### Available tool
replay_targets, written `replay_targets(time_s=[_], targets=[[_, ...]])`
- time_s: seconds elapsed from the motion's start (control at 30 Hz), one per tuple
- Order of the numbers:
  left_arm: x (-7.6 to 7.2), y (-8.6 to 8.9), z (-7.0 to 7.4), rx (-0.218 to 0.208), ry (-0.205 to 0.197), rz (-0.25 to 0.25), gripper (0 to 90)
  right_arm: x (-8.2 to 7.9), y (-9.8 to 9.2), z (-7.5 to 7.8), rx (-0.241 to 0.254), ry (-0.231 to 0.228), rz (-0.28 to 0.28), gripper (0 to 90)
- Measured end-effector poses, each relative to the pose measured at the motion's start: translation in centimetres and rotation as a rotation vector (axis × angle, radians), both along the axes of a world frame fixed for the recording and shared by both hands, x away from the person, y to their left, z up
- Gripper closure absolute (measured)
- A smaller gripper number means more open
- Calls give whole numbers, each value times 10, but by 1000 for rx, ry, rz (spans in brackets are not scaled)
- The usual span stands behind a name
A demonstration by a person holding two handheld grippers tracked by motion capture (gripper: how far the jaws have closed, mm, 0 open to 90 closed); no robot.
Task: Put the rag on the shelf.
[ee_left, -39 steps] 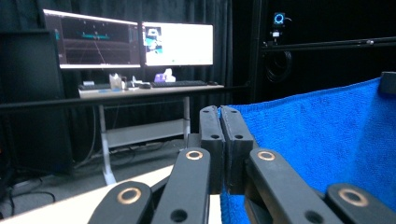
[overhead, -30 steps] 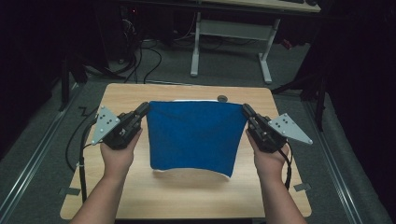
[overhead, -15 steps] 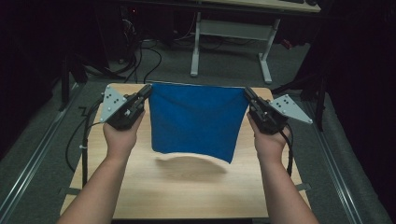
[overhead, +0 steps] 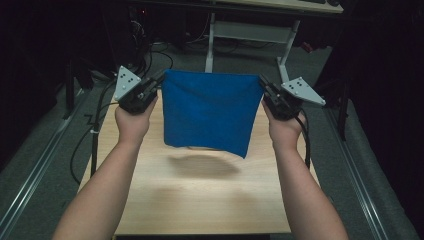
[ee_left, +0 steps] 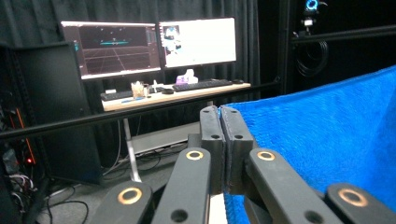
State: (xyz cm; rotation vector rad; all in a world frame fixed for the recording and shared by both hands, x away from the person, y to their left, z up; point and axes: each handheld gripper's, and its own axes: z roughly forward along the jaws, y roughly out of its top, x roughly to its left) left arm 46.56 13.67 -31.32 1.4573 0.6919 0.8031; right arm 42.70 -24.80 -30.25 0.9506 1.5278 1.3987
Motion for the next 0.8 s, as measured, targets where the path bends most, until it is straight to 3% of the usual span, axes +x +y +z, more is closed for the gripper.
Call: replay_targets(time_s=[0.07, 0.27, 0.5, 0.67, 0.8], targets=[[10, -2, 1, 20, -11, 18, 893, 8, 0, 3, -2, 0, -3, 883], [34, -9, 2, 37, 8, 40, 893, 35, -1, 6, -7, 26, -20, 884], [55, -15, -1, 82, 37, 63, 893, 69, -6, -2, 8, 85, -42, 884], [72, -14, -22, 113, 115, 66, 892, 90, -5, -18, -38, 157, -41, 885], [81, -12, -54, 120, 208, 62, 892, 101, -2, -39, -62, 218, -34, 884]])
